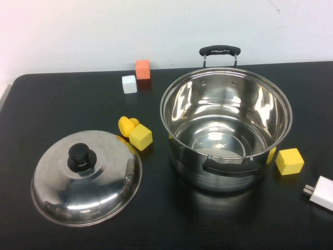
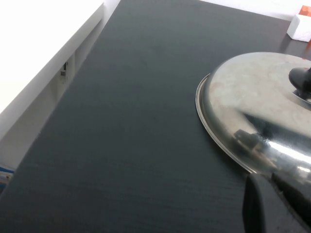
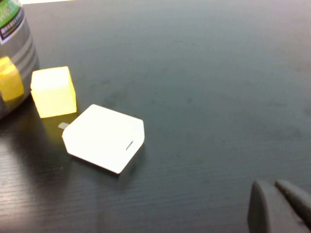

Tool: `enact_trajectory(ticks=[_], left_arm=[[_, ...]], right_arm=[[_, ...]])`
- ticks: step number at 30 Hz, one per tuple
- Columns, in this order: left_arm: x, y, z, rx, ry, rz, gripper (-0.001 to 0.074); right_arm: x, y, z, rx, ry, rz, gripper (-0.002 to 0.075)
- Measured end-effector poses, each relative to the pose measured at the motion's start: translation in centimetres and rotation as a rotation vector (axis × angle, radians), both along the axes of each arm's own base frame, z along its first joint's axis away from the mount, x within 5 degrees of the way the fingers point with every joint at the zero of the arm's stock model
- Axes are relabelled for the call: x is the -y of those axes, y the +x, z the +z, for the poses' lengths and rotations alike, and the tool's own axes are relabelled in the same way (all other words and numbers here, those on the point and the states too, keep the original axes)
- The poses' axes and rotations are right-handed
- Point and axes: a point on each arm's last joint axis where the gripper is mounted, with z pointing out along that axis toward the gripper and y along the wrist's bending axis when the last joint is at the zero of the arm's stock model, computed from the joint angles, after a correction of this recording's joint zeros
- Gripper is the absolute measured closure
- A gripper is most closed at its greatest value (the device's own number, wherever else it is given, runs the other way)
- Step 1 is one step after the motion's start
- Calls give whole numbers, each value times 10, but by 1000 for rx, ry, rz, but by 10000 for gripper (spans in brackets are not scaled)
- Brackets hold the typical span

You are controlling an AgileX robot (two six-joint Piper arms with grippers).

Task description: Cover the pot

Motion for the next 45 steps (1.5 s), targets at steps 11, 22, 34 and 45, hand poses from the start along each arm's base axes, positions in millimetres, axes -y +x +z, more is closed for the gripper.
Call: enact_trajectory(ticks=[11, 22, 34, 45], left_arm=[[0, 0, 0, 0, 0, 0, 738], [0, 0, 0, 0, 0, 0, 738], [-1, 0, 0, -3, 40, -2, 738], [-1, 0, 1, 11, 70, -5, 738]], right_arm=[[0, 0, 0, 0, 0, 0, 728], [0, 0, 0, 0, 0, 0, 728], [0, 0, 0, 0, 0, 0, 728], [0, 0, 0, 0, 0, 0, 728]])
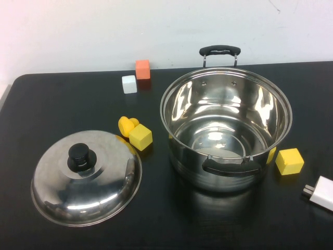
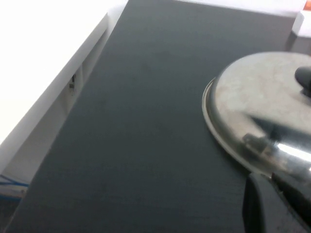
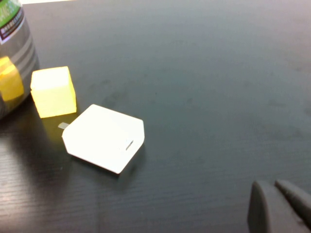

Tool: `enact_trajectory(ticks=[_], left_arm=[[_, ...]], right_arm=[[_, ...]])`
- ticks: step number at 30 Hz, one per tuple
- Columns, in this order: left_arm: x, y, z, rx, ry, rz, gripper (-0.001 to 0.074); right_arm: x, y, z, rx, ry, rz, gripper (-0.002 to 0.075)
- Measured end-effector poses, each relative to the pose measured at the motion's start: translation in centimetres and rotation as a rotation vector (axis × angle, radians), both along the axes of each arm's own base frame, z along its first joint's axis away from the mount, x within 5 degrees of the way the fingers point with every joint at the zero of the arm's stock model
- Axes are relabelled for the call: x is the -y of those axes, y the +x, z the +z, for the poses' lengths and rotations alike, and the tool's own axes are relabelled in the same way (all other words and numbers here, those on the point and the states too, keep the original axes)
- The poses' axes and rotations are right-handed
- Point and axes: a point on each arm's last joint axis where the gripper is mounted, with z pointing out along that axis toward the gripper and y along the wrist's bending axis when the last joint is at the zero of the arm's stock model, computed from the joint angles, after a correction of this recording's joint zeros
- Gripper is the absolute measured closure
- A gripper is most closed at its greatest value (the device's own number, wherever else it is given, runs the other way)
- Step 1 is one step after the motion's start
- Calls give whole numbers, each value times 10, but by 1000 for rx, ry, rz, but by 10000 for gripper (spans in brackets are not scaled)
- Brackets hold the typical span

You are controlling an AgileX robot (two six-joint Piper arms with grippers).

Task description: Cover the pot

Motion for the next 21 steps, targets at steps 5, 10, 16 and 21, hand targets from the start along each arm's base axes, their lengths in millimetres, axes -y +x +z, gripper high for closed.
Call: enact_trajectory(ticks=[5, 10, 16, 21], left_arm=[[1, 1, 4, 60, -32, -4, 738], [1, 3, 16, 188, -33, -9, 738], [2, 2, 38, 431, 41, -25, 738], [4, -2, 53, 593, 107, -43, 738]], right_arm=[[0, 0, 0, 0, 0, 0, 728], [0, 0, 0, 0, 0, 0, 728], [0, 0, 0, 0, 0, 0, 728], [0, 0, 0, 0, 0, 0, 728]])
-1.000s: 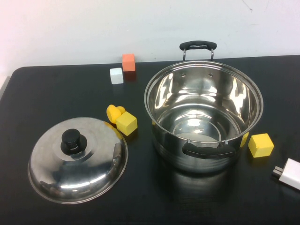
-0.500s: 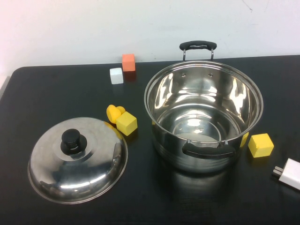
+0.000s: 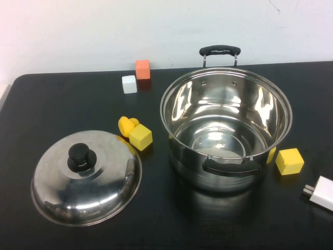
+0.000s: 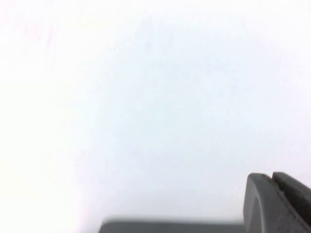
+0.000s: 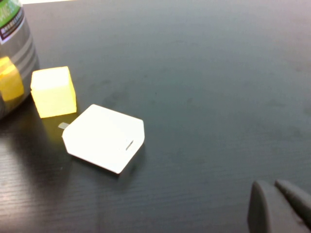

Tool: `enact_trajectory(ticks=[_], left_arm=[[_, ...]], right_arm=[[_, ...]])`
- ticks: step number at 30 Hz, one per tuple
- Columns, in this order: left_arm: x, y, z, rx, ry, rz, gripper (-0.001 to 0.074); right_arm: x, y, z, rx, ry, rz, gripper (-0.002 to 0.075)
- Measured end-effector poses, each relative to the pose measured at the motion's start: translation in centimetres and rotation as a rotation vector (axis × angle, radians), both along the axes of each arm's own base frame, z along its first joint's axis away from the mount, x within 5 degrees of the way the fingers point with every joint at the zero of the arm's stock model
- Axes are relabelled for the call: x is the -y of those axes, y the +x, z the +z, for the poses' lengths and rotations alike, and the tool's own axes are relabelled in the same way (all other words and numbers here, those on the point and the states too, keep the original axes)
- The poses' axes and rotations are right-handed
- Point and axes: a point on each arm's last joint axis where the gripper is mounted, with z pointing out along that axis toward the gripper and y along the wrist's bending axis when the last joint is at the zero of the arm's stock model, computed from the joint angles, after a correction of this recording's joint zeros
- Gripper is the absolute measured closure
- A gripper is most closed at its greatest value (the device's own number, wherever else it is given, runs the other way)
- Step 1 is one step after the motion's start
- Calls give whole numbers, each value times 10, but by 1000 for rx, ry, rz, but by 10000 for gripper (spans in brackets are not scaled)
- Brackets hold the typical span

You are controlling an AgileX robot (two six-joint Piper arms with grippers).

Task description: Cover the pot

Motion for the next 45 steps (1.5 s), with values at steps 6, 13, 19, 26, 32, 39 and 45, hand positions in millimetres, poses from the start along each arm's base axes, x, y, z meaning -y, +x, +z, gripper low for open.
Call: enact_trajectory(ticks=[6, 13, 19, 26, 32, 39, 45], left_arm=[[2, -6, 13, 157, -12, -30, 738], [1, -6, 20, 127, -47, -30, 738], [0, -8, 75, 94, -59, -17, 738], [-2, 45, 88, -49, -277, -94, 738], [8, 103, 67, -159, -153, -191, 717], [18, 147, 21, -364, -83, -295, 370], [26, 173, -11, -510, -10, -394, 235]], right_arm=[[0, 0, 0, 0, 0, 0, 728], [0, 0, 0, 0, 0, 0, 728], [0, 0, 0, 0, 0, 0, 728], [0, 0, 0, 0, 0, 0, 728], [0, 0, 0, 0, 0, 0, 728], [0, 0, 0, 0, 0, 0, 728], [0, 0, 0, 0, 0, 0, 728]])
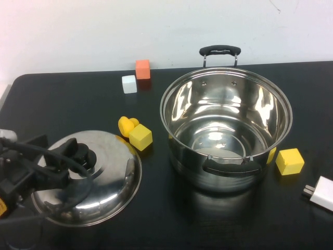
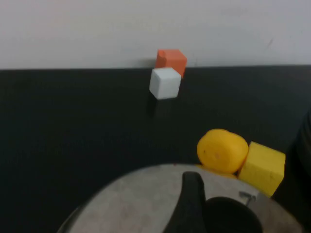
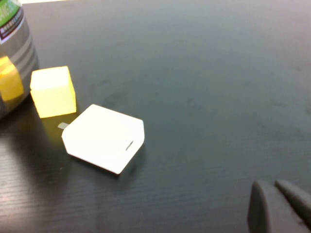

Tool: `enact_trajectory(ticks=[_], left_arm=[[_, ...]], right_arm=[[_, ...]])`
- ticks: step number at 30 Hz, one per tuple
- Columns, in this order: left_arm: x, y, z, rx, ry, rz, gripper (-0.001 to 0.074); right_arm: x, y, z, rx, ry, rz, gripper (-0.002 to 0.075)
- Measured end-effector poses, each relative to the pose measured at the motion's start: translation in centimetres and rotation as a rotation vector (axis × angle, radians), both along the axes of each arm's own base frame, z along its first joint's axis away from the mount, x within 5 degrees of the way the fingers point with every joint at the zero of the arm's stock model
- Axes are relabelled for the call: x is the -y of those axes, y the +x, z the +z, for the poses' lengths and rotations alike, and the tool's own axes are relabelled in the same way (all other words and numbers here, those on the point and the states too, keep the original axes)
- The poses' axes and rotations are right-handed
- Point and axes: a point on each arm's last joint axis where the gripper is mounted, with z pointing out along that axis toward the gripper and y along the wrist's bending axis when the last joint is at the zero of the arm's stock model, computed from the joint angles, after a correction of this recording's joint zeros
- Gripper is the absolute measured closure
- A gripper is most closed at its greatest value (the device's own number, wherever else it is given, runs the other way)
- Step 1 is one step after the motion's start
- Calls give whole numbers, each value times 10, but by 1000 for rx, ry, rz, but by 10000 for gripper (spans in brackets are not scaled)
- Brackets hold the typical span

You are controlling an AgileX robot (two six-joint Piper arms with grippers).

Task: Cover the pot
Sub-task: Pick up the pot lid

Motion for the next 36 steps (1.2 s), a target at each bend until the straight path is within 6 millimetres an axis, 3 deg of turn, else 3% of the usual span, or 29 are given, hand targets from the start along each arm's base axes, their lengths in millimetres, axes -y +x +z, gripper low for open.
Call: enact_trajectory(ticks=[13, 29, 36], left_arm=[[-2, 28, -33, -120, 18, 6, 223], [0, 34, -33, -77, 66, -25, 224], [15, 31, -34, -73, 172, -84, 224]], right_arm=[[0, 0, 0, 0, 0, 0, 728], [0, 0, 0, 0, 0, 0, 728], [0, 0, 0, 0, 0, 0, 728]])
